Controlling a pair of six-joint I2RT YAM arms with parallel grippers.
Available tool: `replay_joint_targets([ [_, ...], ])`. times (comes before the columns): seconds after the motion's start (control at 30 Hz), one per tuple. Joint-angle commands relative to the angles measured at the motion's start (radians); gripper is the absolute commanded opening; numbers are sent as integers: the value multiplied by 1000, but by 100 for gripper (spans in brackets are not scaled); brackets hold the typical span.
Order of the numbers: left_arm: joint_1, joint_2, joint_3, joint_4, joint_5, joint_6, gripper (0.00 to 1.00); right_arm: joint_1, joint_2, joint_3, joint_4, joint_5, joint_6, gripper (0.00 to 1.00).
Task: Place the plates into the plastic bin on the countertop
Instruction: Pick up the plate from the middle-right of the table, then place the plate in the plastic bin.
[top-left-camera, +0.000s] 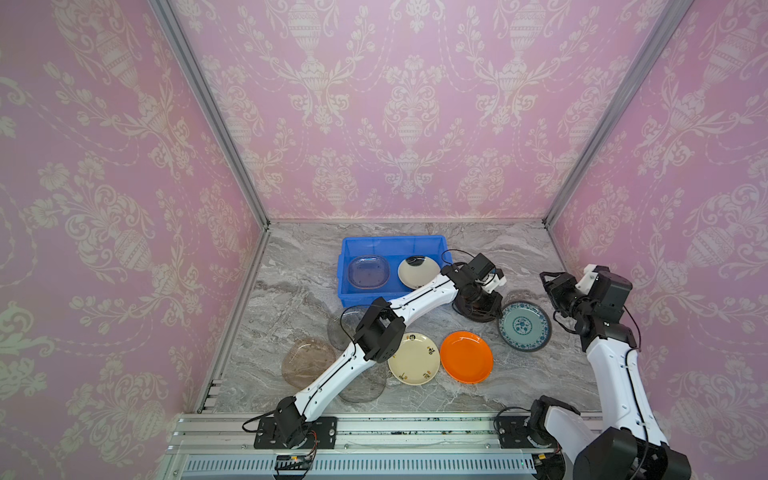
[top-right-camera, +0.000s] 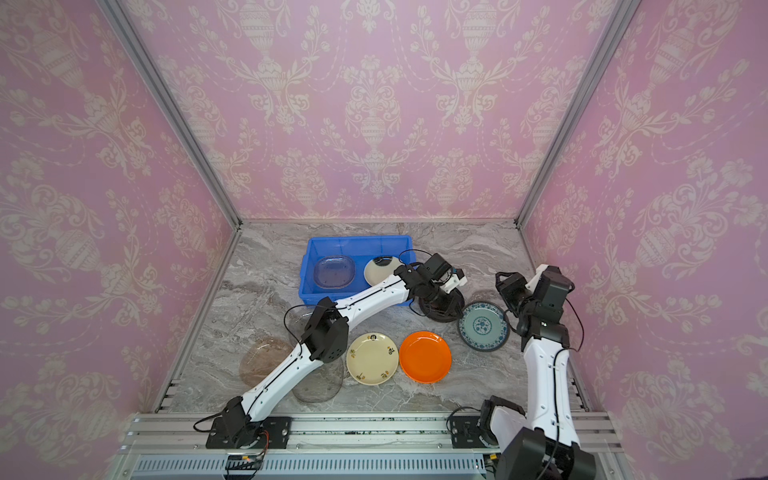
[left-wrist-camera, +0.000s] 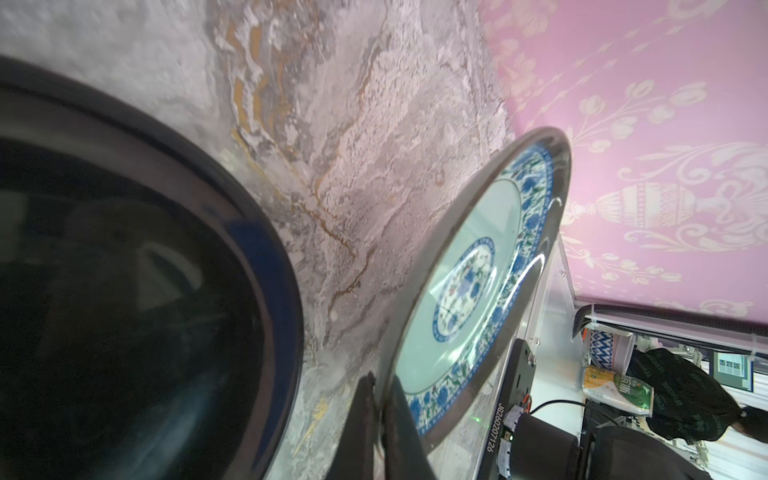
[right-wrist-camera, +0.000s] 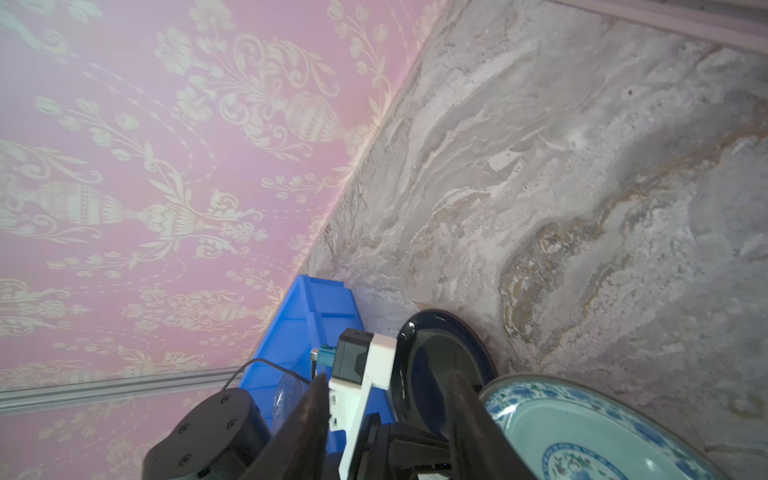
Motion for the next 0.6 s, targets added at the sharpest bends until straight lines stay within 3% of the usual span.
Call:
replay_joint_targets([
  [0.0,52,-91,56,13,79,-19,0,-9,7,133,-39,51,-58,48],
  [0.27,131,-222,39,-119,69,50,0,14,76,315,20,55,-6,48],
  [0.4,174,-311,-24,-127,32,70,0,79,133,392,-6,48,-39,48],
  [0.57,250,-421,-167,-112,-9,73,0,187,235,466,-2,-51,-69,54],
])
